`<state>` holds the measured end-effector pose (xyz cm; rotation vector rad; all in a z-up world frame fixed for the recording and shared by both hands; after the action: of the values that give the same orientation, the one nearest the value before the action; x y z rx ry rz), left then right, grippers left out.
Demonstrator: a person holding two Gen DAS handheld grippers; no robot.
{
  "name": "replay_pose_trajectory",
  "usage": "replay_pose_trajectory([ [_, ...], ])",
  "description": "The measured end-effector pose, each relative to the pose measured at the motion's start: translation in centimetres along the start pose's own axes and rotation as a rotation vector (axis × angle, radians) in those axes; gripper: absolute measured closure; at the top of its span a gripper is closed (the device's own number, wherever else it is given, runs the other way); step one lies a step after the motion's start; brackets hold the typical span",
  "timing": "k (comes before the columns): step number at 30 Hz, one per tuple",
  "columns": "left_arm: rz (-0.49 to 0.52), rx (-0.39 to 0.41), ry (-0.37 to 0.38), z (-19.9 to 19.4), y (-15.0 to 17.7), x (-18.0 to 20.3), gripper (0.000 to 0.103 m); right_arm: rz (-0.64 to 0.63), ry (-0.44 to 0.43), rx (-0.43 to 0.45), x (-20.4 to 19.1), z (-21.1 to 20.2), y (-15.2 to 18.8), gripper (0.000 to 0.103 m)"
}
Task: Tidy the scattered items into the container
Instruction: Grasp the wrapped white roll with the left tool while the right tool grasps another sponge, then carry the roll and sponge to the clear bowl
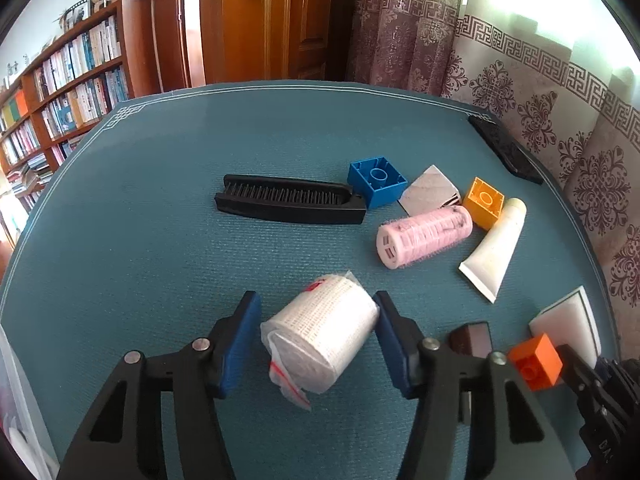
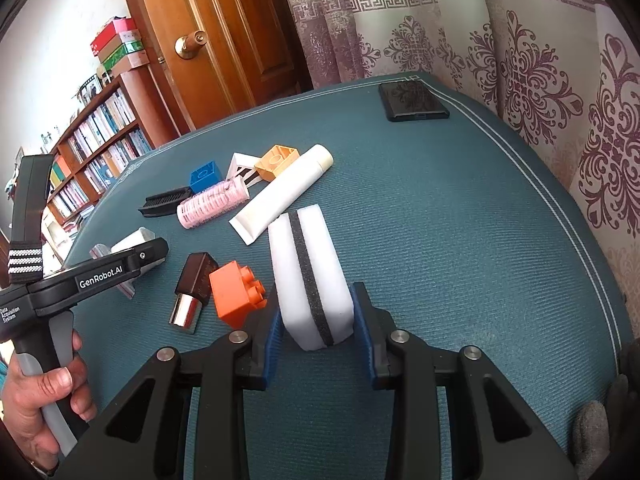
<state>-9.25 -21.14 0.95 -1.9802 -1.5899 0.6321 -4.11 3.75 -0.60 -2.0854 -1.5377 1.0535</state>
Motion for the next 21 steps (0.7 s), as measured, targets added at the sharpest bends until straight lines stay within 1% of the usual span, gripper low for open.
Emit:
replay_pose_trajectory([
  [2, 0.003, 0.001, 0.001, -0.1, 0.1, 0.1, 0.048, 0.003, -0.002, 0.002, 0.1, -0.1, 0.0, 0.068],
  [12, 0.012, 0.040, -0.020, -2.4, 0.8, -0.2, 0.048, 0.033, -0.017, 0.029, 0.5, -0.9, 0.0, 0.069],
  [21, 0.009, 0.064, -0.041, -4.4, 1.4, -0.7, 0.048, 0.046, -0.004, 0.041, 0.6, -1.6, 0.3, 0.069],
])
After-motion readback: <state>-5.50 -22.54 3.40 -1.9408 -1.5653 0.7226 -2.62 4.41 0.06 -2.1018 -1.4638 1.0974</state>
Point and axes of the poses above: each gripper's, at about its wrist camera, not at the fingertips, and z roughly the way its jaws point, x to its right, y to its underside, the point moved 3 cm from there along z, roughly the way its jaws point, and after that the axes turned 9 degrees about z, right-handed, at the moved point
